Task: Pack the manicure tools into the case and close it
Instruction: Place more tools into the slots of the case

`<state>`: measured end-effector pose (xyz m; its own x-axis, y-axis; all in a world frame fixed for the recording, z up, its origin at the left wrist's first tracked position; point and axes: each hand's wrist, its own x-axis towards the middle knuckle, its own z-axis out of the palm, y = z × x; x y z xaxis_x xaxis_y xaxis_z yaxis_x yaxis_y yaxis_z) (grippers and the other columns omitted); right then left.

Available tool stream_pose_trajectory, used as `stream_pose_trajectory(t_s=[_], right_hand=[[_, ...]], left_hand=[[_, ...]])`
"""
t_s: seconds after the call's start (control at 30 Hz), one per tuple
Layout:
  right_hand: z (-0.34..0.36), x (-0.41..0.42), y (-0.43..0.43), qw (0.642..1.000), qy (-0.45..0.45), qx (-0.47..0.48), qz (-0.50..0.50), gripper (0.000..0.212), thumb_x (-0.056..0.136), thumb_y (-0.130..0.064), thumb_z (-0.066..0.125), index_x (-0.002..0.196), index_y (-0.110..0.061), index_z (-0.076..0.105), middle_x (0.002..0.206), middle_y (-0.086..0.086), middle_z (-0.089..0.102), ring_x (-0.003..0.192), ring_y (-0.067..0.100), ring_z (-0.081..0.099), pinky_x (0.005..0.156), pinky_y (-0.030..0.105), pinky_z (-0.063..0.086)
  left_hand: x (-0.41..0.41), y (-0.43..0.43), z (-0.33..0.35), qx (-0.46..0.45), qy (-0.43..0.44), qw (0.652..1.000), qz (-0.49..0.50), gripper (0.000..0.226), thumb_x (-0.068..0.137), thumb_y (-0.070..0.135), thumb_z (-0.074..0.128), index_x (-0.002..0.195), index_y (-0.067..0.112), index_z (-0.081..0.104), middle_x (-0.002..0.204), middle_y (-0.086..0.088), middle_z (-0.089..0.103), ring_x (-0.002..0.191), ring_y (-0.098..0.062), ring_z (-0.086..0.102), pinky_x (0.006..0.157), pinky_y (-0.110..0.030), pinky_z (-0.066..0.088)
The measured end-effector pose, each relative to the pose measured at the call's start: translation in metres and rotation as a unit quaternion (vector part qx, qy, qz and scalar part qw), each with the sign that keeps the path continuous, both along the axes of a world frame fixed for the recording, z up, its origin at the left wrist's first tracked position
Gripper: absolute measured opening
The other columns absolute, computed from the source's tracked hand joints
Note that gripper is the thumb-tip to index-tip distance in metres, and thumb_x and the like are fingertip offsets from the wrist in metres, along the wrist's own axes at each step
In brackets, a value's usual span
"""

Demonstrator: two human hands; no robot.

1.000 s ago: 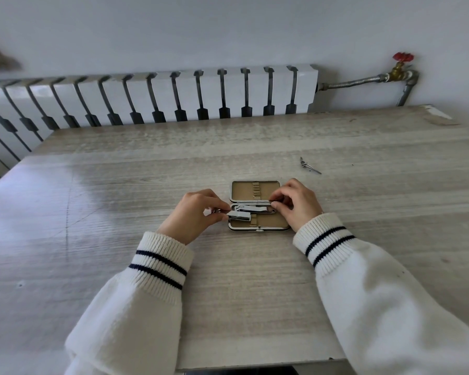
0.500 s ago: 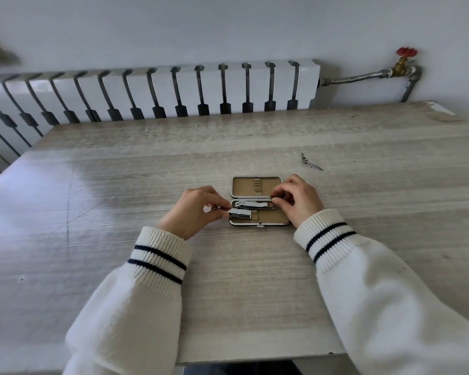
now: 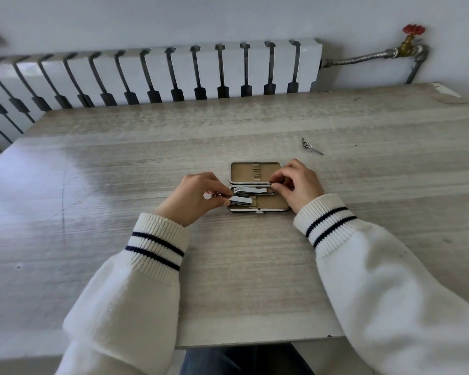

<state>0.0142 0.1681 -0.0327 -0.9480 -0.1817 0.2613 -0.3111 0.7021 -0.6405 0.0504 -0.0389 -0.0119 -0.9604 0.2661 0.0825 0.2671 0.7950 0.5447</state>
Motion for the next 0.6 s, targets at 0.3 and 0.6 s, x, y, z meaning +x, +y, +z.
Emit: stream_pose_trajectory(t_s=[0.3, 0.6], right_hand=[[0.0, -0.001, 0.0, 1.0, -0.002, 0.004, -0.002, 0.009, 0.075, -0.001, 0.063, 0.084, -0.002, 0.066, 0.089, 0.01, 0.055, 0.073, 0.013, 0.045, 0.065, 0.009, 0.028], [0.0, -0.001, -0.001, 1.0, -0.009, 0.007, -0.004, 0.008, 0.076, -0.003, 0.063, 0.084, -0.003, 0.066, 0.093, 0.011, 0.056, 0.075, 0.012, 0.046, 0.067, 0.009, 0.03]], left_hand=[[0.0, 0.01, -0.002, 0.013, 0.015, 1.0, 0.017, 0.018, 0.076, 0.022, 0.068, 0.093, 0.02, 0.07, 0.085, 0.006, 0.056, 0.074, -0.003, 0.048, 0.068, -0.003, 0.034], [0.003, 0.02, 0.0, 0.012, 0.013, 1.0, 0.024, 0.019, 0.076, 0.022, 0.068, 0.095, 0.02, 0.07, 0.088, -0.002, 0.059, 0.078, -0.008, 0.047, 0.068, -0.016, 0.029]])
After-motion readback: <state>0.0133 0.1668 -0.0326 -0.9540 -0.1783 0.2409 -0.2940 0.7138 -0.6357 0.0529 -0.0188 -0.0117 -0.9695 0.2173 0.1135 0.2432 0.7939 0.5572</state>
